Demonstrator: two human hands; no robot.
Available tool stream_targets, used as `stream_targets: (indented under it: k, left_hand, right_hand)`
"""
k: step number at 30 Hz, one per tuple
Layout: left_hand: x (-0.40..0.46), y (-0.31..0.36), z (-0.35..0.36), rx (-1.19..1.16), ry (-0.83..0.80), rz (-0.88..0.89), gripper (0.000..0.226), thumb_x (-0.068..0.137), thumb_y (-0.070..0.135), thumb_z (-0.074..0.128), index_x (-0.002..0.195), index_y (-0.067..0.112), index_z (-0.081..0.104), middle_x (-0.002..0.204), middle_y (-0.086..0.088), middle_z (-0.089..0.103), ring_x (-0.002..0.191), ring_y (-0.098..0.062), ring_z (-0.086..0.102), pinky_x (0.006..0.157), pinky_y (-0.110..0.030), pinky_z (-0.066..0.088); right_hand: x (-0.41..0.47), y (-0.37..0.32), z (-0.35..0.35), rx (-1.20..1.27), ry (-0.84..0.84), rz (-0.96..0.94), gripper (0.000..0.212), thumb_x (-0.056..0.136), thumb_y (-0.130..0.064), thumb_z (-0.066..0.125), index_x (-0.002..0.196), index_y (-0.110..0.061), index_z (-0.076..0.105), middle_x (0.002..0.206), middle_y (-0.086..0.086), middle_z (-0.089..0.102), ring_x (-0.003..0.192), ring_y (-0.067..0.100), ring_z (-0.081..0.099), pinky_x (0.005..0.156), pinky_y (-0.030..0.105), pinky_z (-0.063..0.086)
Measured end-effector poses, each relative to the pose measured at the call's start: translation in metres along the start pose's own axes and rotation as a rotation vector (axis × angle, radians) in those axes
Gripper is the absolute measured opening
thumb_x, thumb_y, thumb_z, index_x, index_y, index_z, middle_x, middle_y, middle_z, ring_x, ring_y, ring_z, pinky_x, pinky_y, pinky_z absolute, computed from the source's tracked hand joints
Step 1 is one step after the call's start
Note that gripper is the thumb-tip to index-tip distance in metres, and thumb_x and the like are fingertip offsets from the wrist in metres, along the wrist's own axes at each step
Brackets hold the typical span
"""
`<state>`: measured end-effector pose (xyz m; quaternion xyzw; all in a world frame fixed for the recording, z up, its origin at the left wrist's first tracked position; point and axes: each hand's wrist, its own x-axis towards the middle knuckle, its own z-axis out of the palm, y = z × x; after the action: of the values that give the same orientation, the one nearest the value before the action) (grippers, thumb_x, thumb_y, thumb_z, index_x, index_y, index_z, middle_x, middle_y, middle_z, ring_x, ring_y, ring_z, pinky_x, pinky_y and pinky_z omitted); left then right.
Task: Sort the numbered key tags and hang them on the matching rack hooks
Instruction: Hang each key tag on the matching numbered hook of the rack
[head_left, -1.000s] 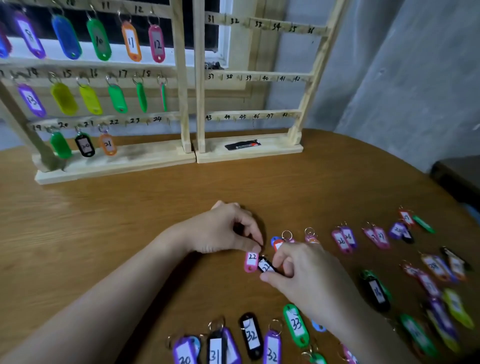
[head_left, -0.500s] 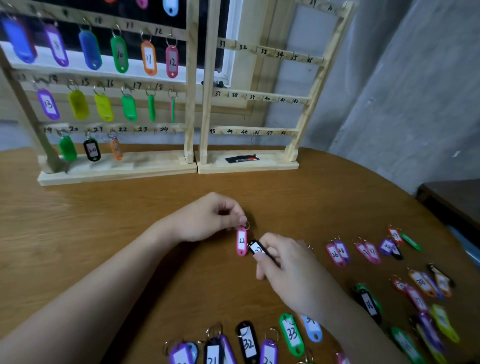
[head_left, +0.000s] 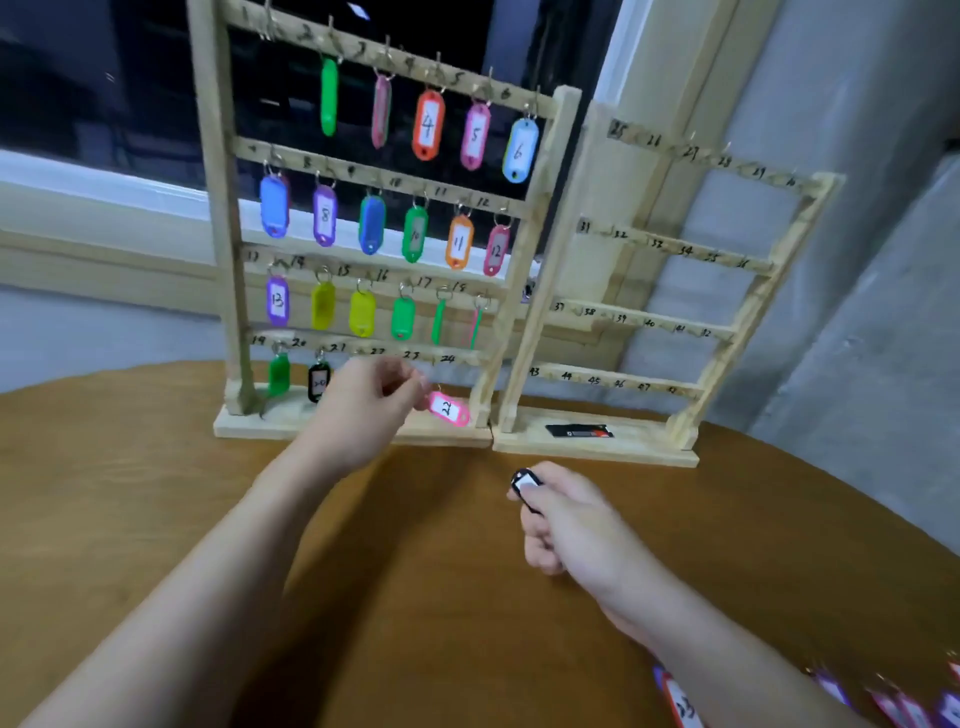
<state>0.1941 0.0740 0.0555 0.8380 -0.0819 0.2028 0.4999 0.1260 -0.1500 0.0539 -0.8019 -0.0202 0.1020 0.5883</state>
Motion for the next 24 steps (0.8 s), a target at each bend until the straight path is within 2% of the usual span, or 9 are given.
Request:
stream_targets:
  k: [4, 7, 10, 12, 16, 18, 20, 22, 24]
  left_hand:
    - [0.002, -0.012, -0.008, -0.006, 0.18, -0.067, 0.031, 0.098, 0.024, 0.061, 0.069, 0.017, 0.069, 0.057, -0.002, 0.066, 0.047, -0.006, 0.057, 0.053, -0.022, 0.04]
    - [0.008, -0.014, -0.01, 0.003, 0.262, -0.089, 0.03, 0.098, 0.026, 0.062, 0.071, 0.016, 0.071, 0.05, -0.005, 0.063, 0.043, -0.006, 0.057, 0.049, -0.016, 0.039]
    - [0.014, -0.016, -0.007, 0.006, 0.292, -0.117, 0.028, 0.097, 0.026, 0.063, 0.074, 0.014, 0.071, 0.049, -0.005, 0.064, 0.04, -0.008, 0.057, 0.049, -0.016, 0.041]
    - [0.017, -0.019, -0.003, 0.042, 0.279, -0.129, 0.028, 0.098, 0.028, 0.062, 0.074, 0.016, 0.07, 0.049, -0.003, 0.064, 0.043, -0.009, 0.06, 0.053, -0.02, 0.046]
    - [0.022, -0.025, 0.004, 0.104, 0.273, -0.128, 0.038, 0.099, 0.03, 0.058, 0.063, 0.021, 0.065, 0.054, 0.006, 0.067, 0.045, -0.01, 0.061, 0.066, -0.036, 0.057]
    - [0.024, -0.025, 0.006, 0.088, 0.299, -0.142, 0.034, 0.097, 0.037, 0.056, 0.067, 0.025, 0.066, 0.06, 0.008, 0.07, 0.045, -0.01, 0.062, 0.065, -0.038, 0.057]
    - [0.027, -0.025, 0.004, 0.102, 0.339, -0.144, 0.031, 0.093, 0.045, 0.053, 0.074, 0.026, 0.067, 0.065, 0.006, 0.071, 0.051, -0.017, 0.065, 0.063, -0.039, 0.057]
    - [0.03, -0.025, 0.002, 0.148, 0.35, -0.15, 0.029, 0.092, 0.044, 0.054, 0.076, 0.023, 0.068, 0.067, 0.004, 0.072, 0.057, -0.025, 0.065, 0.063, -0.04, 0.057]
    - [0.03, -0.026, 0.001, 0.2, 0.341, -0.164, 0.028, 0.093, 0.04, 0.058, 0.074, 0.022, 0.068, 0.066, 0.002, 0.071, 0.059, -0.026, 0.066, 0.065, -0.04, 0.058]
  right_hand:
    - [0.03, -0.014, 0.019, -0.105, -0.039, -0.141, 0.03, 0.109, -0.028, 0.043, 0.088, -0.011, 0.056, 0.055, -0.005, 0.031, 0.044, 0.011, 0.029, 0.046, 0.023, 0.025]
    - [0.051, -0.021, 0.031, -0.143, -0.06, -0.227, 0.03, 0.109, -0.027, 0.042, 0.087, -0.014, 0.057, 0.05, -0.007, 0.032, 0.042, 0.011, 0.031, 0.048, 0.026, 0.026]
    - [0.072, -0.027, 0.044, -0.092, -0.051, -0.267, 0.03, 0.11, -0.022, 0.039, 0.089, -0.013, 0.058, 0.05, -0.009, 0.03, 0.041, 0.01, 0.029, 0.047, 0.025, 0.026]
    - [0.085, -0.031, 0.049, -0.03, -0.028, -0.284, 0.03, 0.111, -0.02, 0.038, 0.089, -0.011, 0.057, 0.051, -0.01, 0.03, 0.042, 0.009, 0.027, 0.045, 0.024, 0.025]
    - [0.105, -0.041, 0.05, -0.021, 0.009, -0.354, 0.031, 0.111, -0.017, 0.037, 0.087, -0.009, 0.055, 0.048, -0.013, 0.033, 0.043, 0.006, 0.029, 0.046, 0.024, 0.025]
    - [0.113, -0.045, 0.051, -0.052, 0.0, -0.376, 0.031, 0.11, -0.017, 0.037, 0.087, -0.009, 0.055, 0.048, -0.014, 0.034, 0.042, 0.005, 0.03, 0.046, 0.025, 0.025]
    - [0.121, -0.046, 0.054, -0.082, -0.015, -0.4, 0.03, 0.11, -0.016, 0.038, 0.088, -0.007, 0.056, 0.048, -0.014, 0.036, 0.041, 0.005, 0.031, 0.046, 0.025, 0.026]
    - [0.129, -0.045, 0.058, -0.129, -0.015, -0.429, 0.03, 0.109, -0.016, 0.039, 0.088, -0.006, 0.056, 0.048, -0.014, 0.038, 0.04, 0.005, 0.032, 0.046, 0.027, 0.027]
    - [0.136, -0.044, 0.062, -0.156, 0.002, -0.44, 0.03, 0.108, -0.015, 0.039, 0.084, -0.008, 0.056, 0.045, -0.014, 0.039, 0.038, 0.005, 0.033, 0.046, 0.029, 0.028]
